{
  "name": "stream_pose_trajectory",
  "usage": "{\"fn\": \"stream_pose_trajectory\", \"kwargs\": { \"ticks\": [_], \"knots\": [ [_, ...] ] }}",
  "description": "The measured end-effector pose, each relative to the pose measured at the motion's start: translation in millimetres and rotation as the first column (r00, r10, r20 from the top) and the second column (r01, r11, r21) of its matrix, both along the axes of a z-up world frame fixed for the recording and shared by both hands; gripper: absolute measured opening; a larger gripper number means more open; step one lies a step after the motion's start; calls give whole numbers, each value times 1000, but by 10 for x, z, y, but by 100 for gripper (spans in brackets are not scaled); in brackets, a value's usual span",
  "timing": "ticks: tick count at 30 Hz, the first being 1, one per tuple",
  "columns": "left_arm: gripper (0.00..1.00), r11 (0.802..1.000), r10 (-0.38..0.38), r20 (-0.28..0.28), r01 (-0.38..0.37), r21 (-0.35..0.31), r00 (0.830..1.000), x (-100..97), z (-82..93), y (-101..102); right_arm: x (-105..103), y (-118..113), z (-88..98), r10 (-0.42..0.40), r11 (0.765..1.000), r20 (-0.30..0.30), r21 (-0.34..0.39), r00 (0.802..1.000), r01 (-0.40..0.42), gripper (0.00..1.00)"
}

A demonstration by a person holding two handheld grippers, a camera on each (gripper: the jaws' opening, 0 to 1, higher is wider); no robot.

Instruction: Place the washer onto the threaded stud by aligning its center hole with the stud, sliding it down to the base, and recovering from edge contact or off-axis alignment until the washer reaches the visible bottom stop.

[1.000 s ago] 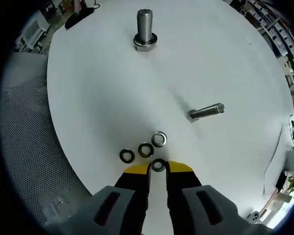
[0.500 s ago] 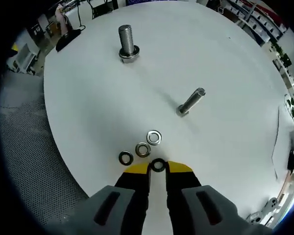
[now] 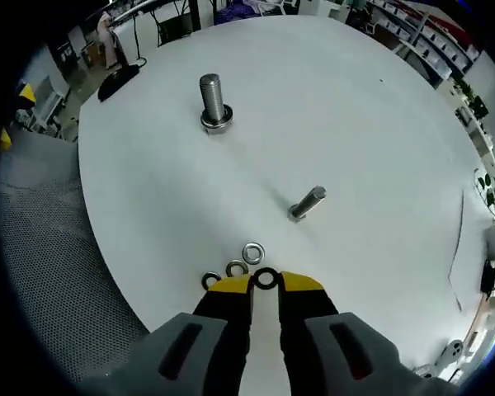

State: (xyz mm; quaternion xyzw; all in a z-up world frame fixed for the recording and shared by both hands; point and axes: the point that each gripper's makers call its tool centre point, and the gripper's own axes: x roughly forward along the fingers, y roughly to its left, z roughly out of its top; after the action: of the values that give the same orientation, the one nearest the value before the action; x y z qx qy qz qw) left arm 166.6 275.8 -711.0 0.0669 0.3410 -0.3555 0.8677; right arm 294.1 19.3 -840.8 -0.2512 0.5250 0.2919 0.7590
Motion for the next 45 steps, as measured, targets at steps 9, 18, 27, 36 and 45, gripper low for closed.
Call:
{"fn": "stream_pose_trajectory", "kwargs": {
  "ticks": [9, 18, 27, 36, 45],
  "knots": [
    [29, 1000, 5, 5, -5, 2, 1000, 8, 4, 15, 259, 21, 221, 52, 998, 57, -22, 997, -51, 13],
    [29, 1000, 5, 4, -5, 4, 1000, 7, 4, 19, 424, 35, 392, 85, 996, 132, -36, 988, -81, 14],
    [29, 1000, -1, 4, 1, 14, 1000, 2, -8, 21, 500, 171, 409, 136, 991, 152, -21, 979, -134, 14],
    [29, 1000, 6, 8, -6, 7, 1000, 16, 5, 25, 522, 177, 363, 154, 988, 142, -39, 978, -150, 14],
    [29, 1000, 10, 10, -10, 8, 1000, 19, 7, 28, 538, 190, 314, 164, 986, 126, -47, 978, -160, 14]
  ]
}}
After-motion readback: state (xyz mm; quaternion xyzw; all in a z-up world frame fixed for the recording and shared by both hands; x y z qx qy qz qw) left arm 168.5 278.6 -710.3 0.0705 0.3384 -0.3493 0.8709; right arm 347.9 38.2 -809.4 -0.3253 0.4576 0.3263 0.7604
